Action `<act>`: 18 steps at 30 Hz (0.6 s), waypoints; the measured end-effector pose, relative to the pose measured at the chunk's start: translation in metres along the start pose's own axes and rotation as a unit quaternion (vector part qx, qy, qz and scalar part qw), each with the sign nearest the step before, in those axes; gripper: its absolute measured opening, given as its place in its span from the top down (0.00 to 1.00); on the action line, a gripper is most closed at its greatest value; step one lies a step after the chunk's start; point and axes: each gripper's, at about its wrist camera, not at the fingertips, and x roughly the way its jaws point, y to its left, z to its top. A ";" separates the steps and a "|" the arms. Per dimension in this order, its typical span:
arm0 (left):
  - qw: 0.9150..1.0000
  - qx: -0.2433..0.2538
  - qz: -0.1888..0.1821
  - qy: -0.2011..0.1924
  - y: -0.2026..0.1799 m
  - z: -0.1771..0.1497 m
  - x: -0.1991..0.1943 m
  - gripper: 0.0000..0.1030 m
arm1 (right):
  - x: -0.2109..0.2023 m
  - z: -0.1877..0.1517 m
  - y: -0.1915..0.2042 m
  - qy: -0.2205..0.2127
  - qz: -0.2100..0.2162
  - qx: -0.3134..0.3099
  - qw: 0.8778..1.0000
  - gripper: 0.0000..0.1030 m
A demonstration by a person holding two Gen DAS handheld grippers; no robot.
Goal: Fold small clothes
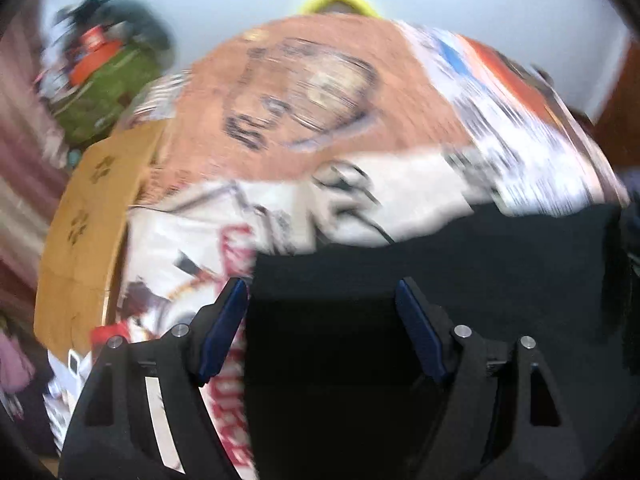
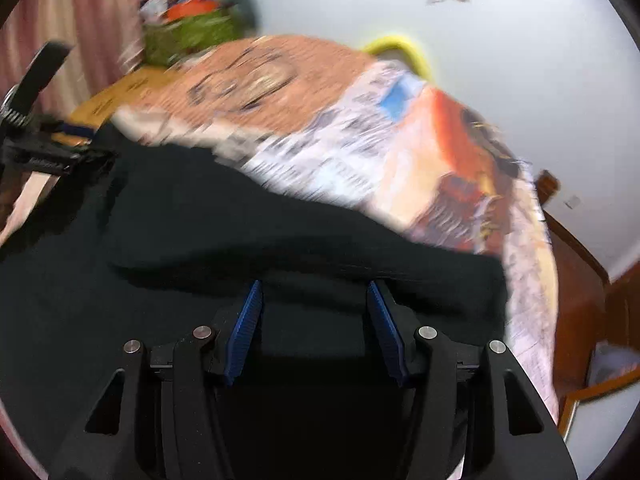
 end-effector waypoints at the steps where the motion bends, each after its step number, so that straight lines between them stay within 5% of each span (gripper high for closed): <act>1: 1.000 -0.016 0.006 -0.004 0.008 0.006 0.000 0.26 | -0.001 0.005 -0.014 -0.013 -0.015 0.026 0.999 0.51; 7: 0.999 -0.043 0.012 -0.019 0.046 0.008 -0.012 0.26 | -0.022 -0.006 -0.073 -0.044 -0.034 0.124 0.991 0.51; 18: 1.000 0.014 -0.011 0.025 0.051 -0.049 -0.008 0.26 | -0.038 -0.047 -0.081 -0.012 -0.018 0.130 0.991 0.50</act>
